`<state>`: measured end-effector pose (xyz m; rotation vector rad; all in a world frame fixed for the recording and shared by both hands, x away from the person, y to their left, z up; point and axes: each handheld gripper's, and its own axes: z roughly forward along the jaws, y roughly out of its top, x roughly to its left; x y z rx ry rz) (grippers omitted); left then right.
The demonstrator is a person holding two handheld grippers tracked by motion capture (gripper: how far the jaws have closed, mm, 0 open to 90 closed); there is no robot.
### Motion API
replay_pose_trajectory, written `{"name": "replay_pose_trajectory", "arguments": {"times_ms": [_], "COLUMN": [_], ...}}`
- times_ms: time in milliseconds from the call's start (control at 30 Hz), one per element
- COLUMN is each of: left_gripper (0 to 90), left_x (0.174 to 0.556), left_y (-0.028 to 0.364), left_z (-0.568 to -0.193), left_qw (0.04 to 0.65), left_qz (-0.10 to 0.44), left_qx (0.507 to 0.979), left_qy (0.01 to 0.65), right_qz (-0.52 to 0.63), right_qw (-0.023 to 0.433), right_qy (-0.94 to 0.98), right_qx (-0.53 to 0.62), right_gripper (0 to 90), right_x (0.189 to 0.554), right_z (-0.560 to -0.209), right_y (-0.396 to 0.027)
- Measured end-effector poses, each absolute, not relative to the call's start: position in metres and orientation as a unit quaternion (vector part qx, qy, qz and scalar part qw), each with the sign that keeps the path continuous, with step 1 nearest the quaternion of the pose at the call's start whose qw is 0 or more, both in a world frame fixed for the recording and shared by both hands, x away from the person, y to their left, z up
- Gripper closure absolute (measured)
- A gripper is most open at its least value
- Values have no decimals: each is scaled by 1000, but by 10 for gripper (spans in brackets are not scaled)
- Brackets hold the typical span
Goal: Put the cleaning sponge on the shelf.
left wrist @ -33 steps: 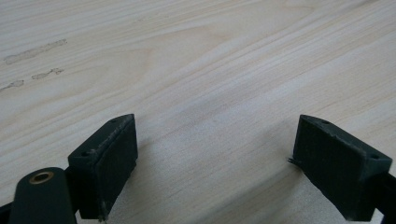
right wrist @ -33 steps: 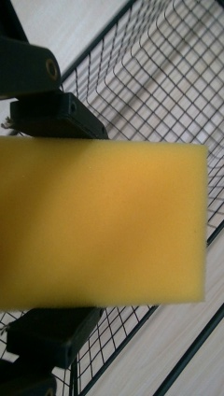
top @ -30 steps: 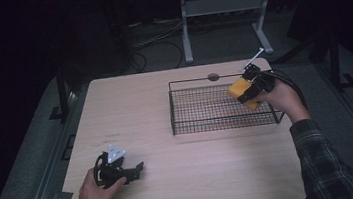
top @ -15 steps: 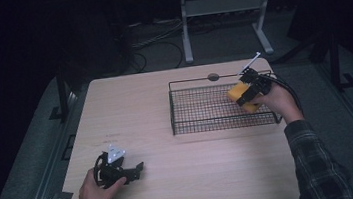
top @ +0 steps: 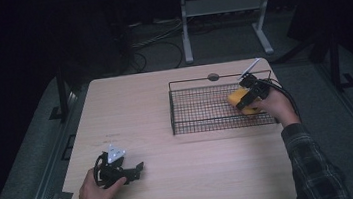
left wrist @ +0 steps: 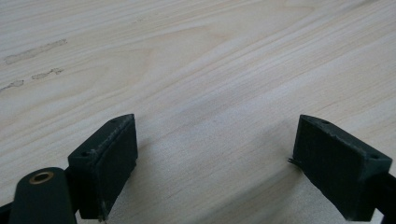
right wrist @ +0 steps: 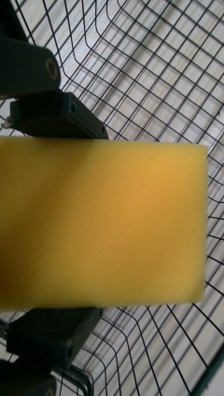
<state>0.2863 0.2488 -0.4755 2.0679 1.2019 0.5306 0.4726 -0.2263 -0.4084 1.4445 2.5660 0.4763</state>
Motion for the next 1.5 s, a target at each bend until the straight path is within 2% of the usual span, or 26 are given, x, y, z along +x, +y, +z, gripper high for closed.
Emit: {"name": "replay_pose_trajectory", "arguments": {"times_ms": [700, 933, 1167, 1500], "left_gripper": [129, 129, 129, 128], "left_x": [286, 286, 286, 287], "left_y": [249, 249, 249, 248], "left_z": [-476, -476, -476, -476], "left_qw": [339, 339, 339, 339], "left_qz": [204, 204, 204, 204], "left_qx": [794, 794, 794, 794], "left_qy": [462, 462, 462, 462], "right_qz": [141, 154, 184, 242], "right_qw": [61, 72, 84, 108], "right_qy": [861, 858, 856, 851], "right_qx": [485, 485, 476, 454], "right_gripper": [221, 183, 172, 168], "right_x": [474, 470, 454, 408], "right_z": [-424, -416, -399, -376], "right_y": [-224, -226, -228, -235]}}
